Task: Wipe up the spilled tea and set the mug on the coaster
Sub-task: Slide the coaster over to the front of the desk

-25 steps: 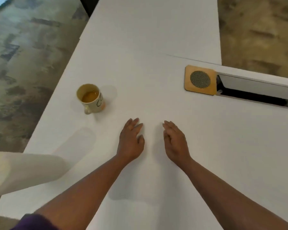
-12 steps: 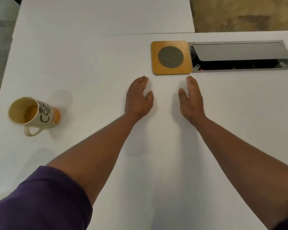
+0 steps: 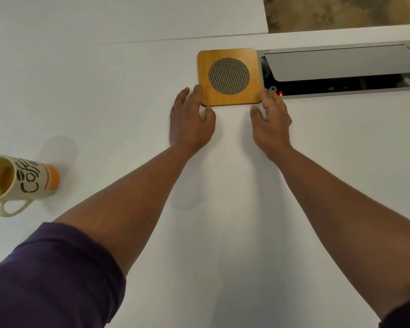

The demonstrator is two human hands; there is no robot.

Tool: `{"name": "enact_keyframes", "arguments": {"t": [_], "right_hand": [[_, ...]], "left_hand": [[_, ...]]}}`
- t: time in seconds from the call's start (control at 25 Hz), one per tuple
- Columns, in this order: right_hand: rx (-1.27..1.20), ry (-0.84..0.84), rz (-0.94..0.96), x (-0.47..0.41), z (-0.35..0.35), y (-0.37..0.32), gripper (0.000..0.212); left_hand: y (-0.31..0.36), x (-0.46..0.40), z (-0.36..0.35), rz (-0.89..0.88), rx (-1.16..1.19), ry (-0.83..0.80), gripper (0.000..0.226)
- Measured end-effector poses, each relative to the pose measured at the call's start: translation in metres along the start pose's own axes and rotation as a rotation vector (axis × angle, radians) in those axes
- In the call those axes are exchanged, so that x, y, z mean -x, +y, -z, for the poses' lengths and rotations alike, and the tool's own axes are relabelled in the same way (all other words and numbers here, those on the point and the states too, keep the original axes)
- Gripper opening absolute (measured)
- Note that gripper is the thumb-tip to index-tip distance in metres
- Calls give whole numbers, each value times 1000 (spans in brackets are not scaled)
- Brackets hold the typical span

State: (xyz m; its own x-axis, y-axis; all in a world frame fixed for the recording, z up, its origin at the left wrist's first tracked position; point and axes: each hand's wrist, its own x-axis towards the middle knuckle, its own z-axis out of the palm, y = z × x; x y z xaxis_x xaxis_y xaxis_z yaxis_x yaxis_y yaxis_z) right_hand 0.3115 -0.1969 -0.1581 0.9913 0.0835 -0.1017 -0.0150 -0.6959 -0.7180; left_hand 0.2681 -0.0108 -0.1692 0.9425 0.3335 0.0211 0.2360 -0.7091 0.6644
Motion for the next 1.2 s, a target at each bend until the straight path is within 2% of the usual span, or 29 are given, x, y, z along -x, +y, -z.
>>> {"name": "enact_keyframes", "arguments": {"t": [0.2, 0.4, 0.56, 0.76, 0.96, 1.2], "right_hand": [[-288, 0, -42, 0, 0, 7, 43], [-495, -14, -85, 8, 4, 9, 37], [-481, -46, -67, 50, 1, 7, 31], [-451, -121, -55, 129, 2, 11, 24], [-389, -166, -60, 205, 2, 20, 25], [-311, -146, -13, 281, 0, 18, 34]], "left_hand": [[1, -3, 0, 28, 91, 64, 56], [-2, 7, 6, 172, 328, 141, 44], [-14, 42, 22, 234, 372, 152, 46], [-37, 142, 52, 208, 286, 143, 49], [-54, 230, 72, 272, 278, 98, 47], [-68, 309, 89, 269, 262, 78, 38]]}}
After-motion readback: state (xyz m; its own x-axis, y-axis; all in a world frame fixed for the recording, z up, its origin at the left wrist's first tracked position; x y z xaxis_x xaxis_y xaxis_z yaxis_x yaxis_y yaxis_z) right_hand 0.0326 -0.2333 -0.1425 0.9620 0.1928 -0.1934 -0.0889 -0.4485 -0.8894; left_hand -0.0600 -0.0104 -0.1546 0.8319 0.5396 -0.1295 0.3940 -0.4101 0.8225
